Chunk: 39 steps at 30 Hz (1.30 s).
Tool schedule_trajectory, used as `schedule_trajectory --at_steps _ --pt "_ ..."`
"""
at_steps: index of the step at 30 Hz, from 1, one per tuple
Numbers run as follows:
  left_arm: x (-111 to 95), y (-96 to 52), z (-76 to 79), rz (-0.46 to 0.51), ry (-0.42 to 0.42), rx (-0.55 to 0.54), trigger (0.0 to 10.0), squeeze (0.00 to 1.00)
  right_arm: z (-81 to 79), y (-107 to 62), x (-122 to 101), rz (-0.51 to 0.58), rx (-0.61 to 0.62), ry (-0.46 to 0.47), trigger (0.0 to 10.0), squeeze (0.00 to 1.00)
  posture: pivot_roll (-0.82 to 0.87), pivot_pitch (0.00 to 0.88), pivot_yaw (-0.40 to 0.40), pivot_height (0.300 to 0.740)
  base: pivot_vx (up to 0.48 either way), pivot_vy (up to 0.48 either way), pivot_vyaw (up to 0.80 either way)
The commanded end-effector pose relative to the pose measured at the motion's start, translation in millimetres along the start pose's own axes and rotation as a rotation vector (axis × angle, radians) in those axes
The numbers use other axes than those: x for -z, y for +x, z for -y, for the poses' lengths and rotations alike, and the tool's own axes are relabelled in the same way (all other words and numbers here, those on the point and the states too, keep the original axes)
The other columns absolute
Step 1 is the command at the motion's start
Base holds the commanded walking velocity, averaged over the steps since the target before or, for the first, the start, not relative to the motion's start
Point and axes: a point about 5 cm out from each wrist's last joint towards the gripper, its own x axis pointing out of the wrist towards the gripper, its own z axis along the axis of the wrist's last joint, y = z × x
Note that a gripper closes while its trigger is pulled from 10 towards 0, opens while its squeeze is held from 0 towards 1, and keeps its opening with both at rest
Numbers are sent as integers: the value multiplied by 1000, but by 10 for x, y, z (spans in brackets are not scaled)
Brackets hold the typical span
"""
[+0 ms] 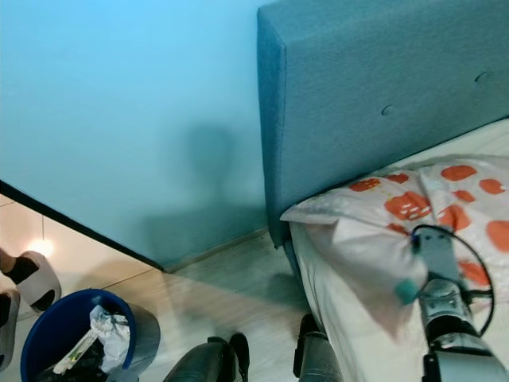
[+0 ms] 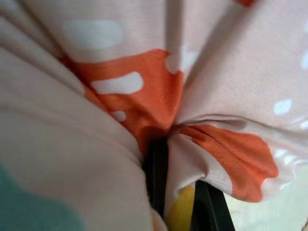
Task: Clean up the room
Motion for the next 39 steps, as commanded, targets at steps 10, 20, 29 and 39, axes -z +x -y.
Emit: schedule_trajectory --at_steps 10,20,29,39 --pt "214 -63 9 -85 -40 9 10000 0 381 55 161 -86 174 -56 10000 35 64 371 56 735 0 0 0" --pt "196 -48 44 -79 -61 27 10000 0 631 79 178 -120 242 -78 10000 1000 70 372 48 735 0 0 0" --pt "155 -23 82 -73 -86 55 10000 0 597 79 125 -103 225 -77 10000 1000 63 343 40 735 0 0 0" --pt "-62 47 -75 -57 -77 -48 10000 0 -75 -18 -186 -20 -136 8 10000 1000 32 274 22 735 0 0 0"
